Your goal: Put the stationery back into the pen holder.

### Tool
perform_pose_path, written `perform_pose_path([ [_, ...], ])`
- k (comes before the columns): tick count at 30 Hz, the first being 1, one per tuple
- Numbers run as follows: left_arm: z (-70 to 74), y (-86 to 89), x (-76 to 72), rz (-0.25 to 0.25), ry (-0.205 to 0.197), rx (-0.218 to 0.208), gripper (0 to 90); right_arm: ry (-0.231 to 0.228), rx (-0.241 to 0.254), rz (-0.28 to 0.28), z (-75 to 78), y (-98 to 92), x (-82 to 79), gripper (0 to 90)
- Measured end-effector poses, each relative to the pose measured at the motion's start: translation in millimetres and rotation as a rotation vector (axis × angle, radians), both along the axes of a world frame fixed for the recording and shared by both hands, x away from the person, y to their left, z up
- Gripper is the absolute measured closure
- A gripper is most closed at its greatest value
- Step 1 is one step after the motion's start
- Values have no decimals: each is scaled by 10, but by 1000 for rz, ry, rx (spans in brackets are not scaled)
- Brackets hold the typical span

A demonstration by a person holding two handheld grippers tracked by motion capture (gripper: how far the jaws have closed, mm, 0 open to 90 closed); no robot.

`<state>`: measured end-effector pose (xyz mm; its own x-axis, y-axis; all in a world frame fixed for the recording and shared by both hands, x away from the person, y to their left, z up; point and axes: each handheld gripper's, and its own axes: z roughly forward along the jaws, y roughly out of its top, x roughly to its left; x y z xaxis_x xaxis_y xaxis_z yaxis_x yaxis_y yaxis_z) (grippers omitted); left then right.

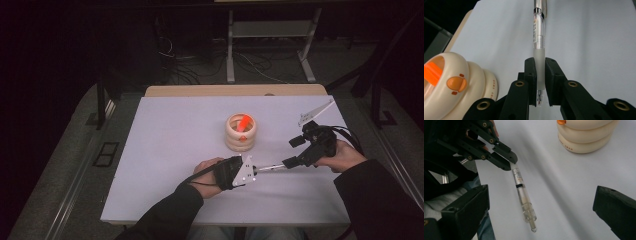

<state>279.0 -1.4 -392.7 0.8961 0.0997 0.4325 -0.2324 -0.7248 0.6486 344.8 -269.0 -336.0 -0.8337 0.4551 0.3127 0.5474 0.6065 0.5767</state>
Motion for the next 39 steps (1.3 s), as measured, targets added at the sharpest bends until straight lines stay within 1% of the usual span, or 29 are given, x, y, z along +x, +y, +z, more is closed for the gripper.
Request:
perform_pose_path([
  [1,-1,-3,-8,-3,-14,2,794,10,-4,-7,-2,9,1,3],
  [2,0,-3,-11,-5,-16,5,794,13,-4,-5,-10,17,6,3],
  [4,-5,-8,-23,-11,-18,13,795,24,-2,8,-19,19,14,99],
  [5,-8,-11,-31,-13,-32,17,794,31,1,10,-22,19,19,131],
  [7,-18,-21,-45,-16,-35,14,795,40,0,5,-31,17,32,135],
  [8,-16,-23,-47,-22,-43,21,794,42,-1,4,-37,19,36,140],
  [10,-24,-29,-55,-20,-44,22,794,51,-11,-1,-49,28,43,141],
  [11,-23,-28,-54,-23,-47,27,795,55,-14,3,-57,35,46,142],
  [12,-29,-31,-54,-22,-51,23,794,58,-16,6,-65,43,49,144],
  [14,-25,-30,-58,-24,-63,35,794,68,-19,8,-76,61,49,148],
  [15,-25,-30,-57,-23,-64,35,794,67,-13,14,-88,73,48,171],
  [16,-23,-28,-58,-21,-66,38,794,77,-15,11,-89,81,43,196],
  [17,-22,-28,-55,-19,-75,37,794,81,-11,12,-99,88,43,210],
  [18,-25,-29,-53,-19,-78,31,794,84,-5,16,-117,94,43,215],
  [19,-22,-27,-53,-19,-81,35,794,84,-10,18,-134,100,44,226],
  [20,-20,-26,-53,-23,-87,40,795,98,-7,23,-151,111,38,236],
  [21,-23,-27,-55,-23,-90,41,794,99,-15,29,-172,118,41,240],
  [22,-28,-28,-58,-21,-88,40,794,105,-16,34,-192,128,41,251],
  [23,-10,-18,-56,-25,-104,70,794,114,-19,37,-206,138,40,279],
  [24,-9,-22,-55,-28,-109,67,794,125,-15,37,-220,148,39,305],
  [26,-15,-25,-55,-29,-111,63,794,145,-13,42,-241,168,42,328],
  [27,-15,-27,-55,-29,-111,64,794,147,-18,49,-253,174,47,349],
  [30,-18,-28,-55,-33,-117,73,794,165,-23,57,-277,196,58,403],
  [31,-29,-35,-57,-35,-114,61,794,171,-23,56,-286,205,59,420],
  [32,-29,-34,-62,-33,-109,72,794,176,-26,62,-293,211,64,437],
  [36,-34,-47,-68,-45,-116,81,794,205,-22,72,-326,252,69,481],
  [37,-38,-52,-70,-45,-111,81,794,213,-23,76,-334,265,69,493],
  [38,-49,-57,-73,-42,-108,69,794,215,-25,79,-342,276,73,506],
  [39,-48,-57,-73,-43,-108,72,794,223,-26,82,-347,288,73,524],
])
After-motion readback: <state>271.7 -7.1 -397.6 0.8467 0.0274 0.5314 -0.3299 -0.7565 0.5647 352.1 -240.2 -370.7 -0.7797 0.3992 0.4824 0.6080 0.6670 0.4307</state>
